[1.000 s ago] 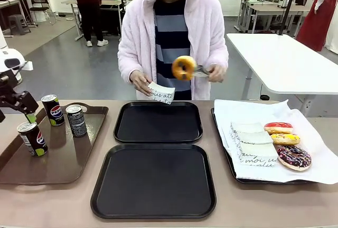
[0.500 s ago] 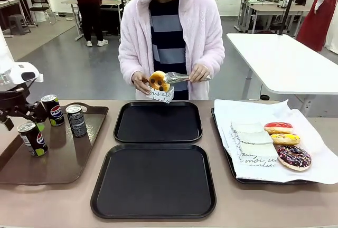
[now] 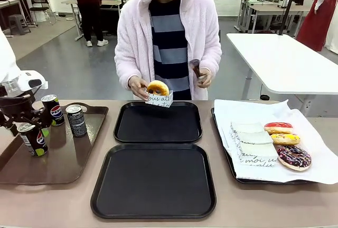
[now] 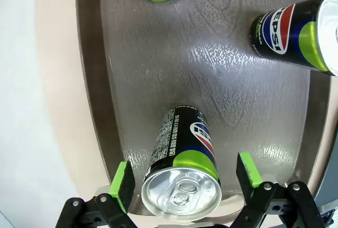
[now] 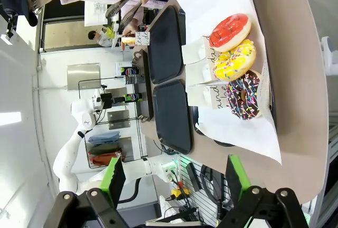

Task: Set up donuts and drinks on trays.
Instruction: Pick up one Pepsi coke and place it on the Flat Tray.

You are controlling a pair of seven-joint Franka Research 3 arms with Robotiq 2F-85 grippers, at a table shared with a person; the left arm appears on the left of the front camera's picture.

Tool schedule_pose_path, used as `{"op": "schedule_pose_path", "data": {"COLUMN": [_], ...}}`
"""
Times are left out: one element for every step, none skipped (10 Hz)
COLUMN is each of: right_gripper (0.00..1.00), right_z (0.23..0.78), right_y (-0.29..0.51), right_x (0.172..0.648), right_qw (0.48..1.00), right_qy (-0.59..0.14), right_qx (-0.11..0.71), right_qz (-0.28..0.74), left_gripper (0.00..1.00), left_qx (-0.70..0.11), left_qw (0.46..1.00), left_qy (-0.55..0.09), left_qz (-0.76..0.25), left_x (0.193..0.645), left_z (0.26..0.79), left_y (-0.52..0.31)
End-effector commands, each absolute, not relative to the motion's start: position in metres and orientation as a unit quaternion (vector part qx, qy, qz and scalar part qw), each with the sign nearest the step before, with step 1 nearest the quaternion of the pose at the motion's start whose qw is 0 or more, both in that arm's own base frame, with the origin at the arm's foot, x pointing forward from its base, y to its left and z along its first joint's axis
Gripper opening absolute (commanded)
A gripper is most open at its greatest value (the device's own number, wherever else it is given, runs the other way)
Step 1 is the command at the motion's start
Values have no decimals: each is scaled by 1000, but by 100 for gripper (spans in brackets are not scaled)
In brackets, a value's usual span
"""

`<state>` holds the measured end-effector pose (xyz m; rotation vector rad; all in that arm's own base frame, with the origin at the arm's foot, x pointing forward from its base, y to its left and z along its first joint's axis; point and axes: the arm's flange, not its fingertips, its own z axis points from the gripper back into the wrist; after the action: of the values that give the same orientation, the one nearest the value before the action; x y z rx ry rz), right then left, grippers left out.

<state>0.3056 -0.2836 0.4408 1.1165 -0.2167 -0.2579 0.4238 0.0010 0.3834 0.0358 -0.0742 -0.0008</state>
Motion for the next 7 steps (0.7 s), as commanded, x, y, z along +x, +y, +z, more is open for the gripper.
{"op": "schedule_pose_path", "data": {"right_gripper": [100,100,100,100,100,100,100], "right_z": [440,440,440,440,440,440,440], "right_y": [-284,-284,-284,-284,-284,-284,-284], "right_x": [305,305,305,305,305,305,305], "right_qw": [831,831,831,831,831,831,831], "right_qy": [-107,-107,-107,-107,-107,-107,-107], "right_qx": [533,533,533,533,533,533,533], "right_qz": [-119,-119,-119,-119,-119,-119,-119], "left_gripper": [69,47,11,0,0,0,7], "left_qx": [30,26,25,24,23,21,20], "left_qw": [998,998,998,998,998,998,998], "left_qy": [-45,-50,-50,-50,-52,-54,-53], "left_qz": [15,15,15,15,15,13,12], "left_x": [427,427,428,429,429,429,429], "left_z": [383,384,384,384,385,385,385], "left_y": [-2,-1,1,2,3,4,4]}}
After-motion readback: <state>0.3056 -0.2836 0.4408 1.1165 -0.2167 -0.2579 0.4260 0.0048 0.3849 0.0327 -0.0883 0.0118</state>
